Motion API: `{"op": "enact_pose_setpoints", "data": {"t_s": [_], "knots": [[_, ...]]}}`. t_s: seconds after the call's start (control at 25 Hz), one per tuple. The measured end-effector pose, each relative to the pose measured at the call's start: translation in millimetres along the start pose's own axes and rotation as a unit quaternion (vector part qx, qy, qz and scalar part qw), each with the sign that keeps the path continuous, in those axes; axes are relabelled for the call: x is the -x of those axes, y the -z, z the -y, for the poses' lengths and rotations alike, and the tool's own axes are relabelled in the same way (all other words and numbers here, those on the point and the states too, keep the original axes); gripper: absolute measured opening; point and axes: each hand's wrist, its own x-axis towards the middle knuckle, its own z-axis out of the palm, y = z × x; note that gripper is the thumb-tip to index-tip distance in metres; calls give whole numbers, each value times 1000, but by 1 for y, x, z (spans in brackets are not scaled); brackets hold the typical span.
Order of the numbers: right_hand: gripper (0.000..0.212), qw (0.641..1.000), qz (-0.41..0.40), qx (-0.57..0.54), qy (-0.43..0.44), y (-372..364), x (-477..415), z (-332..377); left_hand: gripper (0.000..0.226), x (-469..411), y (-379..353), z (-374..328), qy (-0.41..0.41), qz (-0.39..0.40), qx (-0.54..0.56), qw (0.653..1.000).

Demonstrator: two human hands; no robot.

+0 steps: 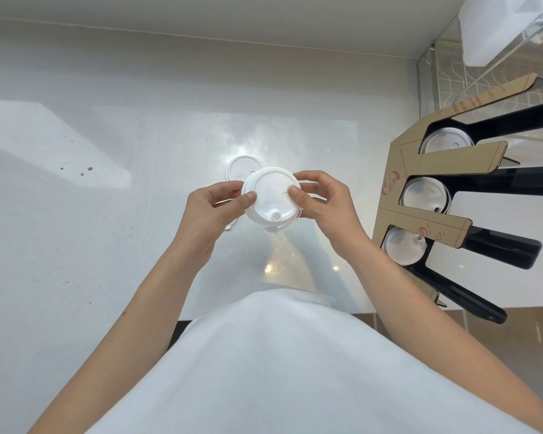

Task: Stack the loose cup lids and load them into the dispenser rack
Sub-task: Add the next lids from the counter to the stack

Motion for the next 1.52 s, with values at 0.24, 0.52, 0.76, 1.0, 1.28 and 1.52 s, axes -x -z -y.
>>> {"op": "enact_pose_setpoints", "data": {"t_s": [0.24, 0.52, 0.76, 1.0, 1.28, 1.52], "knots": [[28, 1000, 6, -12, -10, 5, -1, -7, 34, 2, 2, 1, -4, -1, 9, 1000], [22, 1000, -13, -12, -5, 1, -3, -5, 34, 0, 6, 1, -4, 7, 19, 1000], [21, 1000, -28, -5, 9, -3, -4, -2, 28, -1, 9, 4, 2, 13, 10, 1000], [24, 1000, -23, 1, 3, -12, -5, -8, 42, -1, 15, 12, 3, 4, 14, 1000], [21, 999, 17, 28, 16, -32, -7, -13, 40, 3, 27, 24, -3, -61, 53, 997], [35, 994, 61, 94, 11, -46, -20, -20, 42, 14, 58, 41, 5, -113, 94, 989]]}}
